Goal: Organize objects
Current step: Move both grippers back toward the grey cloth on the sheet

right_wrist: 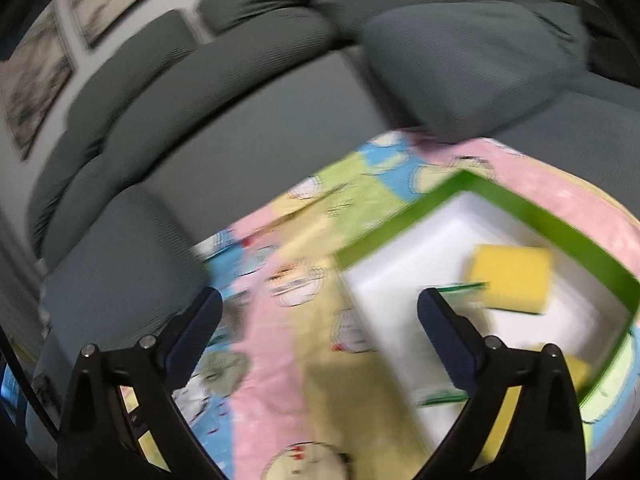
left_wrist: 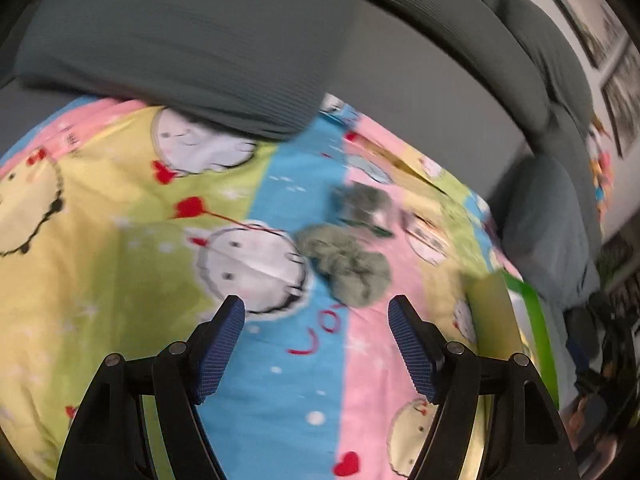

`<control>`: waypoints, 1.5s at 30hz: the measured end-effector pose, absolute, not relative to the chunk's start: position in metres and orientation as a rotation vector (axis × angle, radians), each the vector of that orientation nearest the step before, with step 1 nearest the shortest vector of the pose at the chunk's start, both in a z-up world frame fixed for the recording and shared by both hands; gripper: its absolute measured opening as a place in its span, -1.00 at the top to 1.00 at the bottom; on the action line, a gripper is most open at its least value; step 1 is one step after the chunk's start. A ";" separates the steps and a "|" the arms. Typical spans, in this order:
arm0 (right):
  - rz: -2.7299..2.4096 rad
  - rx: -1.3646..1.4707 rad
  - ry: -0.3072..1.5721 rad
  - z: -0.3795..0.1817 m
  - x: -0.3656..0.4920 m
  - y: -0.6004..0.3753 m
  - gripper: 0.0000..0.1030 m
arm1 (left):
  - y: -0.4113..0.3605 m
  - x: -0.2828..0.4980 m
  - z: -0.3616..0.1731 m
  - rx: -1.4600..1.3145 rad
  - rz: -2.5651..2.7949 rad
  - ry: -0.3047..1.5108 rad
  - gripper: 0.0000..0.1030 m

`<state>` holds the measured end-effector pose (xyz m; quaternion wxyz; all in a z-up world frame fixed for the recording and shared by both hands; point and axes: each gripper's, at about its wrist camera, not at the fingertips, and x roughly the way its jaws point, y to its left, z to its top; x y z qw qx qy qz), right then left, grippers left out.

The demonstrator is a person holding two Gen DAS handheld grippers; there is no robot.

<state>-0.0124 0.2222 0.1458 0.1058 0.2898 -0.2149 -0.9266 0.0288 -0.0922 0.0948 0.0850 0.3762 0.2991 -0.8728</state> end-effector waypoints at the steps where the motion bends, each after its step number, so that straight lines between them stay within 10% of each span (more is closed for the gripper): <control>1: -2.705 0.859 -0.619 0.145 -0.014 0.214 -0.91 | -0.096 0.031 0.094 1.115 -2.593 0.903 -0.45; 12: -2.439 1.071 -0.412 0.104 -0.040 0.080 -0.78 | -0.113 0.041 0.080 1.160 -2.539 0.888 -0.45; 23: -2.460 1.203 0.010 0.069 -0.051 0.005 -0.15 | -0.121 0.045 0.072 1.207 -2.492 0.873 -0.45; 38: -2.498 1.307 0.154 0.028 -0.069 -0.025 -0.43 | -0.139 0.049 0.069 1.223 -2.460 0.871 -0.45; 45: -2.512 1.297 0.212 0.025 -0.066 -0.026 0.36 | -0.138 0.048 0.070 1.223 -2.465 0.866 -0.45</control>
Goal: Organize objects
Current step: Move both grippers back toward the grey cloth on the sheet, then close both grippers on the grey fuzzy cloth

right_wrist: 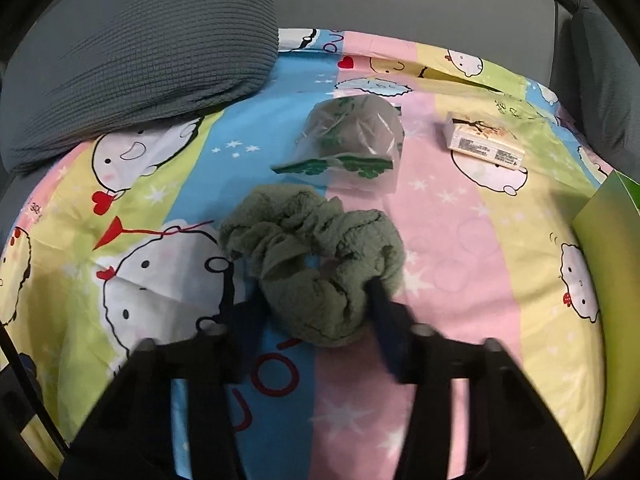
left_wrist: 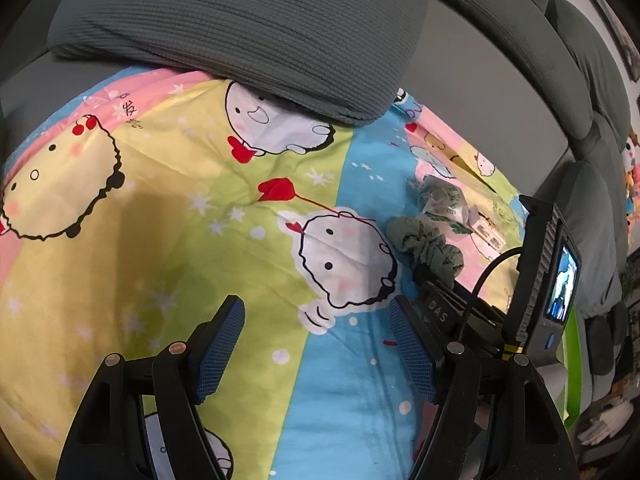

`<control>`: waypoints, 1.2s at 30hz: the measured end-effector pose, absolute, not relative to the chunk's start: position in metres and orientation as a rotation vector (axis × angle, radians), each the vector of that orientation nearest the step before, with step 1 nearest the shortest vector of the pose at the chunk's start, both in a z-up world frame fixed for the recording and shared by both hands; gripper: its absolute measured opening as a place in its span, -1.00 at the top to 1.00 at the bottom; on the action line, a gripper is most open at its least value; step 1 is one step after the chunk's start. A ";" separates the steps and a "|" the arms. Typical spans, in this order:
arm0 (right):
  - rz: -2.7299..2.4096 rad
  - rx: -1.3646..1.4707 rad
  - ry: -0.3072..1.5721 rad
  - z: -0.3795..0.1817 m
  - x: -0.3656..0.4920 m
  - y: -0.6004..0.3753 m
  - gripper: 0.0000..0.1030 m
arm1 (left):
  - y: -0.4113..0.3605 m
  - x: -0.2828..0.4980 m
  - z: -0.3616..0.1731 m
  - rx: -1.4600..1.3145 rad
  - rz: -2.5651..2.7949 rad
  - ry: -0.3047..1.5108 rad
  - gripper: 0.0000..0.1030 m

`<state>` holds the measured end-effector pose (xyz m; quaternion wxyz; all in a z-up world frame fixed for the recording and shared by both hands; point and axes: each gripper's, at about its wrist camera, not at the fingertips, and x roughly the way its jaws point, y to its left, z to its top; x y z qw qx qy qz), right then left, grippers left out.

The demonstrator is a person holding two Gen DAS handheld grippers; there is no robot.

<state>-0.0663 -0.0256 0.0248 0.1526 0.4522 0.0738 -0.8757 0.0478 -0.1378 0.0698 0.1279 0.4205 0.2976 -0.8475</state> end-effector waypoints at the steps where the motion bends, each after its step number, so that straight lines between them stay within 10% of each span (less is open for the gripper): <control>1: -2.511 1.309 0.212 0.025 -0.066 -0.024 0.52 | -0.137 0.047 0.070 1.224 -2.467 0.863 -0.45; 22: -2.230 1.464 0.051 0.059 -0.016 0.042 0.56 | -0.109 0.024 0.058 1.365 -2.469 0.899 -0.45; 27: -2.209 1.475 0.022 0.064 -0.019 0.057 -0.11 | -0.093 0.012 0.051 1.453 -2.473 0.894 -0.45; 36: -2.159 1.511 -0.284 0.056 -0.039 0.085 -0.29 | -0.073 0.000 0.038 1.588 -2.481 0.903 -0.45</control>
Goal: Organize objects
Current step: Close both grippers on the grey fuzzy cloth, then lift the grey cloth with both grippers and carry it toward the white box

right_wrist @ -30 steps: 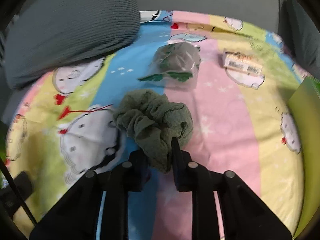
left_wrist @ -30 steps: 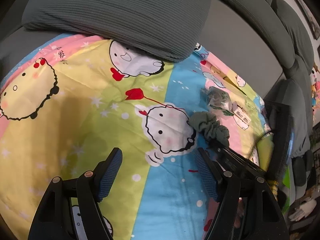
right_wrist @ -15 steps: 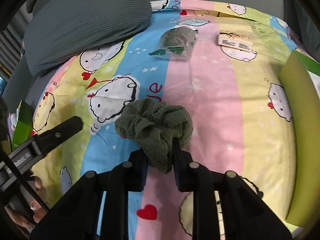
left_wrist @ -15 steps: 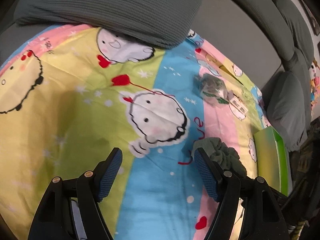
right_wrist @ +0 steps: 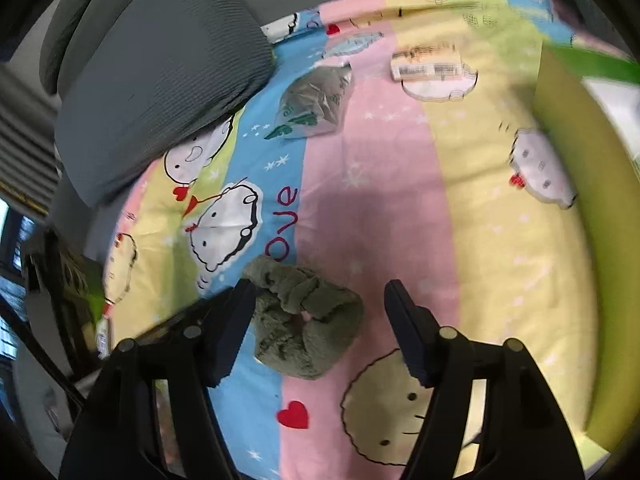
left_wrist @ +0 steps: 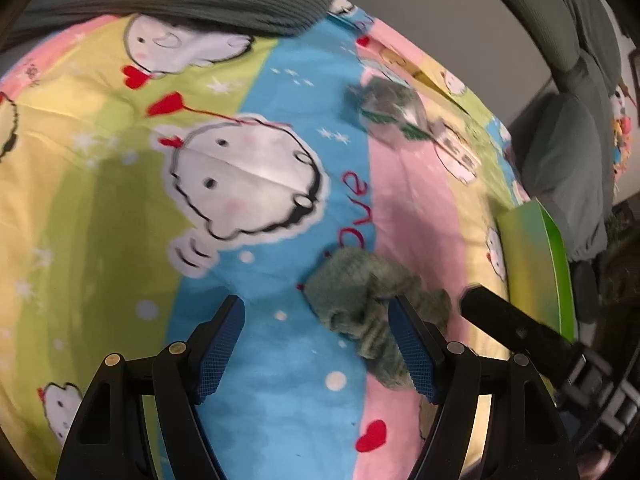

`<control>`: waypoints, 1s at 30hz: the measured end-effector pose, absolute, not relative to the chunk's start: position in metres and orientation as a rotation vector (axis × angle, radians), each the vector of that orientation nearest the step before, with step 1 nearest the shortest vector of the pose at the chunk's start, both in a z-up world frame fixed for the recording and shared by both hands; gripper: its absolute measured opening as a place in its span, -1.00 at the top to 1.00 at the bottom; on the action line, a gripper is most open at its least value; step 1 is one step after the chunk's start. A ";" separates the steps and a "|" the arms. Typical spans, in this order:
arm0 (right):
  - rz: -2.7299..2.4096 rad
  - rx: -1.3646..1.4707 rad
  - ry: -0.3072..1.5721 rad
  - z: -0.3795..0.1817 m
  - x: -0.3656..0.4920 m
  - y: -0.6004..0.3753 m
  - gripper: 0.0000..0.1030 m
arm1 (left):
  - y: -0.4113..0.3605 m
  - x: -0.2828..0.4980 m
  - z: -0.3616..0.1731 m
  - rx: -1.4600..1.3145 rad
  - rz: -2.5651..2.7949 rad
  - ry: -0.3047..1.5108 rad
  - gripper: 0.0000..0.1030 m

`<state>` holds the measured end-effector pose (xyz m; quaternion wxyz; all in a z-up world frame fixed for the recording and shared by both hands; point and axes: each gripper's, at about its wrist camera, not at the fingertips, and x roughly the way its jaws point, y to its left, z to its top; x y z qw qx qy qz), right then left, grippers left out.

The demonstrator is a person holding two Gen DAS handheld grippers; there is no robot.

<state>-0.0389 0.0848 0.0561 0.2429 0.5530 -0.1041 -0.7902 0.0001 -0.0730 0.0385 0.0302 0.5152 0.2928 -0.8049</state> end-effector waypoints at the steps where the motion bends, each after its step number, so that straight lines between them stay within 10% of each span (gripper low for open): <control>1: -2.153 1.522 -0.295 0.054 -0.040 0.083 -0.29 | -0.070 0.000 0.038 1.603 -2.488 0.900 -0.45; 8: -2.054 1.604 -0.354 0.029 -0.051 0.076 0.12 | -0.053 -0.001 0.036 1.642 -2.546 0.805 -0.45; 16: -2.062 1.589 -0.295 0.024 -0.049 0.066 0.15 | -0.042 -0.003 0.034 1.675 -2.610 0.800 -0.11; 20: -2.007 1.587 -0.337 0.020 -0.050 0.064 0.48 | -0.038 -0.004 0.034 1.685 -2.616 0.778 0.16; 30: -1.969 1.520 -0.382 0.036 -0.041 0.061 0.46 | -0.035 0.007 0.059 1.584 -2.711 0.720 0.30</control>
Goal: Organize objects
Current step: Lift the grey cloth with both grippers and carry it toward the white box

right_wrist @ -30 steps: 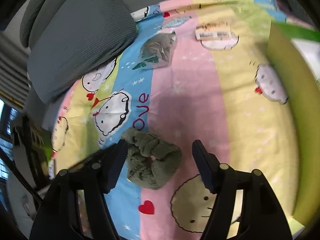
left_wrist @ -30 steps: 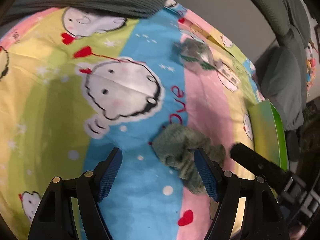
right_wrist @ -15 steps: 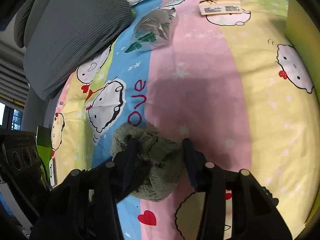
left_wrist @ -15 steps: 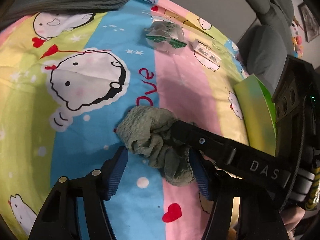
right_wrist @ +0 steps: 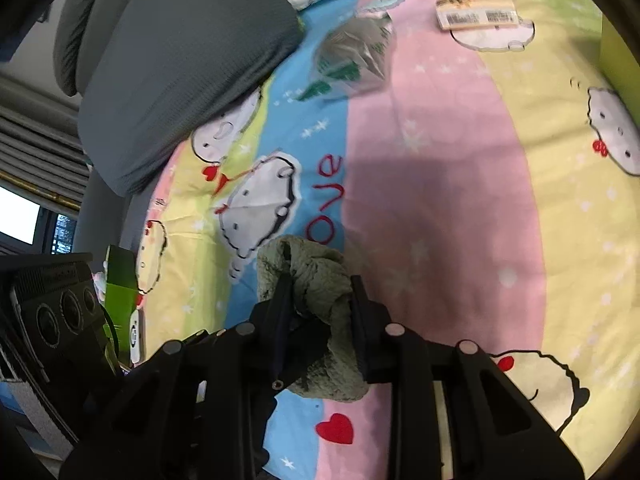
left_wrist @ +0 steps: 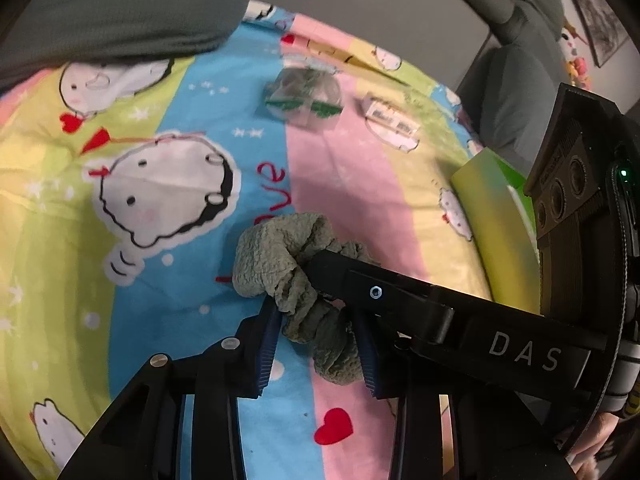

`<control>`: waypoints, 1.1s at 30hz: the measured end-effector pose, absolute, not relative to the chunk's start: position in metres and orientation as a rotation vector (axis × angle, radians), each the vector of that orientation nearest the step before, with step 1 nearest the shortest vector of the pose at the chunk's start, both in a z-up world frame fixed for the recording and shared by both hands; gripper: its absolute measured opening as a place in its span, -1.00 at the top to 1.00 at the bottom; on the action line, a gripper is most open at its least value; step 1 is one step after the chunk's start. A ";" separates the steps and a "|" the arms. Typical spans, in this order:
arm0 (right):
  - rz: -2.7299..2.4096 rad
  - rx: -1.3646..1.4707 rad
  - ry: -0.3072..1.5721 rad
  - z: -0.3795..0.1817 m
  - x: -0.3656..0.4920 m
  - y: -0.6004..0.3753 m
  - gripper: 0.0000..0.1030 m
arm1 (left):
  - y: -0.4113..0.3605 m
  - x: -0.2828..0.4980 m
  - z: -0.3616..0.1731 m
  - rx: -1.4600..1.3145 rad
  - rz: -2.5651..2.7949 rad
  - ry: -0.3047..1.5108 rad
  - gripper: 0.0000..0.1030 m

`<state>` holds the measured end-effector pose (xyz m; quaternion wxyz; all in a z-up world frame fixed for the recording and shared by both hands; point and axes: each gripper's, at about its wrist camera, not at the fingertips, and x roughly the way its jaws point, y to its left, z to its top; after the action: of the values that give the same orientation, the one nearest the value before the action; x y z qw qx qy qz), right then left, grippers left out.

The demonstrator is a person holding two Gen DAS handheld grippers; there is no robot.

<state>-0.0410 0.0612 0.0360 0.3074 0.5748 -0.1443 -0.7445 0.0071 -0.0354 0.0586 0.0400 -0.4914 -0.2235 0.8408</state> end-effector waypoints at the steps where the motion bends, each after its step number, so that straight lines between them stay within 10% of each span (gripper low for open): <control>1: -1.975 1.507 -0.384 0.039 -0.040 0.062 0.45 | -0.035 0.009 0.063 -1.487 2.587 -0.678 0.30; 33: -2.262 1.058 -0.325 0.138 0.006 0.107 0.44 | 0.013 0.036 0.143 -0.961 2.780 -0.494 0.30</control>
<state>0.0061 0.1070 0.1383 0.3067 0.3998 -0.1230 -0.8550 0.0357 0.0129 0.1431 0.0793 -0.3213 -0.1650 0.9291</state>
